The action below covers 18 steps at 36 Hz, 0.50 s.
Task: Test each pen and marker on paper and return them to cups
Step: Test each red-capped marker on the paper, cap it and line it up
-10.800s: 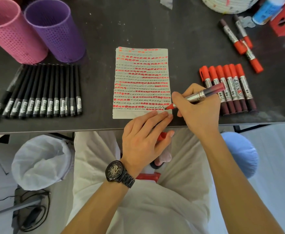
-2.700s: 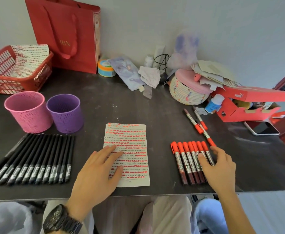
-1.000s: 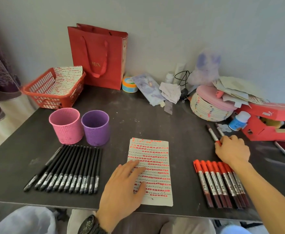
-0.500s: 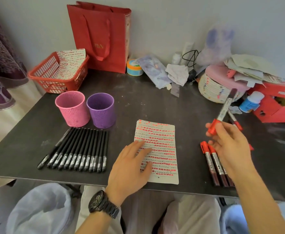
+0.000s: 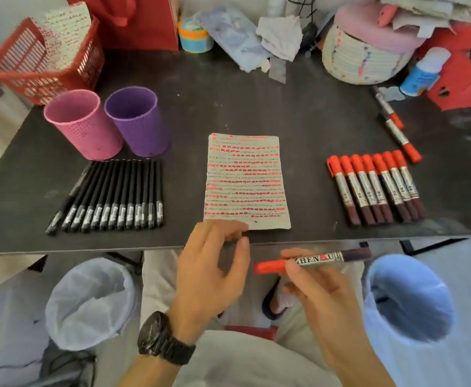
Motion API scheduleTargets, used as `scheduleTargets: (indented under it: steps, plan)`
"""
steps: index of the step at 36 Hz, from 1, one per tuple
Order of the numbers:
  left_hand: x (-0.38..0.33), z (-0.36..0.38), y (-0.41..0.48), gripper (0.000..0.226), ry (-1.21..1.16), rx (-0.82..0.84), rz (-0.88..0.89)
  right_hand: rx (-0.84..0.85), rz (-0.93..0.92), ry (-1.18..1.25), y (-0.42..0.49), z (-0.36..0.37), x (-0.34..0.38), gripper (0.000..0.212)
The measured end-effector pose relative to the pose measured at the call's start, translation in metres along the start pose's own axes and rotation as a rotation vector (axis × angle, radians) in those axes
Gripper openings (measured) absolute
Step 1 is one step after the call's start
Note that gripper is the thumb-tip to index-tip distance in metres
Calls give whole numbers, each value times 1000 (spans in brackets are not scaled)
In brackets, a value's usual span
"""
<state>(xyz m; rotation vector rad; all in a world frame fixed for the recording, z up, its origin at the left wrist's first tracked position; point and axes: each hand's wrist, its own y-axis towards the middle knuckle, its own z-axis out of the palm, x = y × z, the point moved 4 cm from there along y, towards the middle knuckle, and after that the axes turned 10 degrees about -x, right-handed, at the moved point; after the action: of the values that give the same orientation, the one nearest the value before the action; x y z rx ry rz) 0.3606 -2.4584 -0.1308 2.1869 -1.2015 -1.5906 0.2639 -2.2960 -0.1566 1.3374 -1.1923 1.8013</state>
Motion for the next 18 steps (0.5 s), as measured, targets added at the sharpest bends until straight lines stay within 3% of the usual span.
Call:
scheduleTargets:
  steps: [3, 5, 7, 9, 12, 15, 18]
  plan:
    - [-11, 8, -29, 21, -14, 197, -155, 2, 60, -11, -12, -4, -17, 64]
    - [-14, 19, -46, 32, 14, 340, -244, 41, 76, -3, -19, -3, -23, 51]
    - [-16, 26, -59, 44, 83, 430, -242, 32, 74, -3, -24, -4, -27, 45]
    - [-16, 29, -67, 51, 152, 462, -222, -52, 120, 65, -24, -7, -30, 44]
    - [-16, 32, -78, 55, 222, 475, -236, -173, 250, 329, -23, -10, -33, 24]
    - [-18, 39, -87, 61, 255, 493, -303, -180, 382, 594, -24, 1, -35, 36]
    - [-17, 44, -91, 58, 287, 478, -353, -328, 507, 715, -18, 8, -39, 44]
